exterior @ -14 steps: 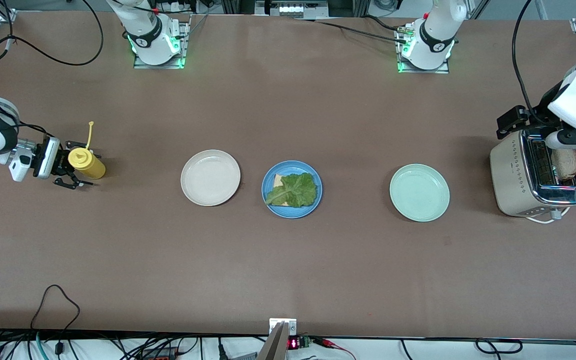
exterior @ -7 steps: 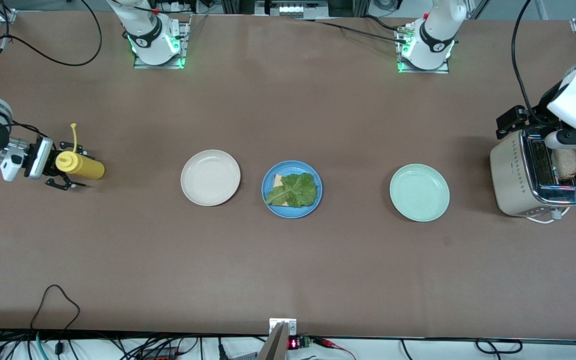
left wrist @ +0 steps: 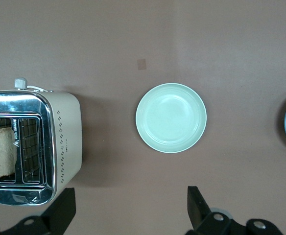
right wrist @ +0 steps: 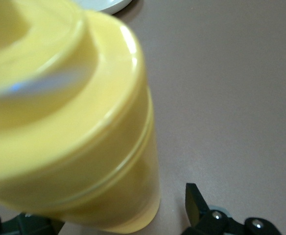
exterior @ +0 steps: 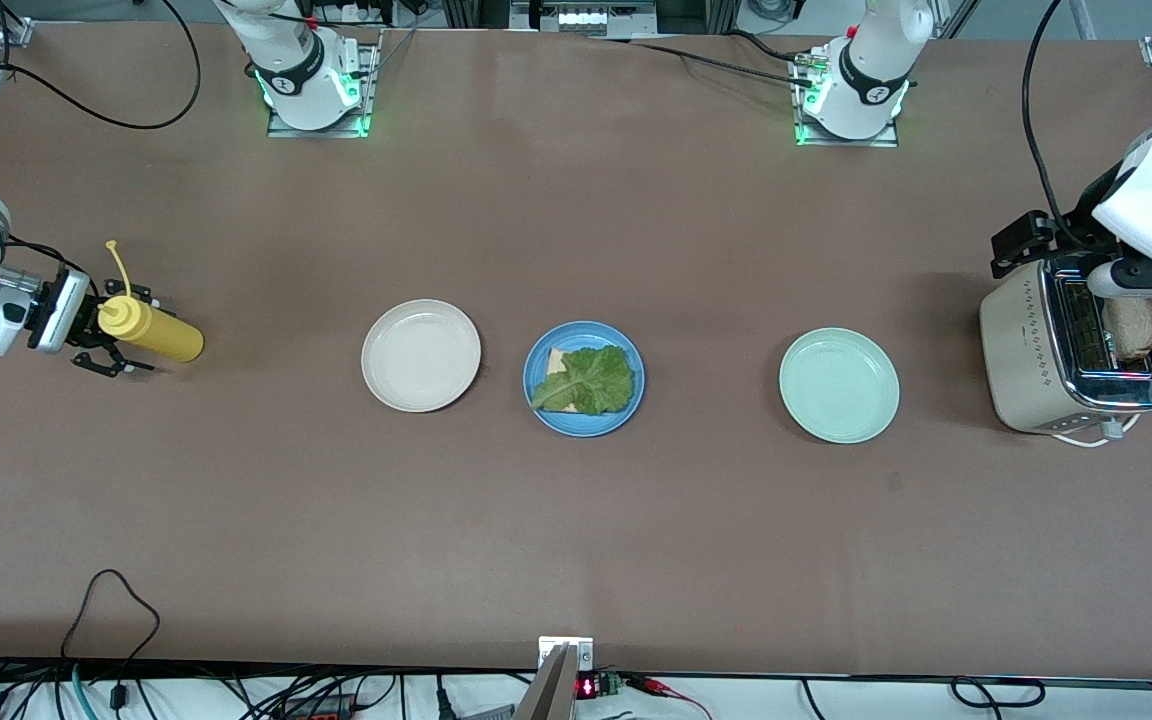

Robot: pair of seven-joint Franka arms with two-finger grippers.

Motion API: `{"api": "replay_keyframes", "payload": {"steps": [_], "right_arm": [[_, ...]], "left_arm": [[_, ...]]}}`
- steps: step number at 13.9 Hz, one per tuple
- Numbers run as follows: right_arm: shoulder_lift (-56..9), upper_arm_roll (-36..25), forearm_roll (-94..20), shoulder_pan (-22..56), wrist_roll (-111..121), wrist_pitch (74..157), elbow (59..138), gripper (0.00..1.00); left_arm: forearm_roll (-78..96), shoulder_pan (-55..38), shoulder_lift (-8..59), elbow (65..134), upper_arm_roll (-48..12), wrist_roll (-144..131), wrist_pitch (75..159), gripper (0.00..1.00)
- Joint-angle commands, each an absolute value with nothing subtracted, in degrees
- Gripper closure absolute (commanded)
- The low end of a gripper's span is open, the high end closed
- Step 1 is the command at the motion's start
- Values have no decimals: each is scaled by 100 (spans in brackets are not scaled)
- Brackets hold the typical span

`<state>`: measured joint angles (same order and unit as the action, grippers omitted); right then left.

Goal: Make sandwich in blue plate with both arms
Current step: 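Lower the yellow bottle upright onto the table with the right gripper, then open the right gripper and draw it back from the bottle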

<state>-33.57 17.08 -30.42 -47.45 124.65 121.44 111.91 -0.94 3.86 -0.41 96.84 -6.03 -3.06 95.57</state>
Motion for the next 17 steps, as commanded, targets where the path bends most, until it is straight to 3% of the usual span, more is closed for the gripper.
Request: {"api": "replay_keyframes", "payload": {"steps": [1,11,17], "right_arm": [[-3331,1723,-2980,-4834,12489,12085,11171,0],[-3033,1521,-2628,-4957,12472,11909,11092,0],[-2383,1327,-2234,-4948,11385,11243,10241,0]], "left_arm": [[-26,387,-97,9633,-615,-308,9457,0],[-26,396,-1,9615,-606,-229,9448,0],[-79,509,325,9291,-528,-246,9457,0]]}}
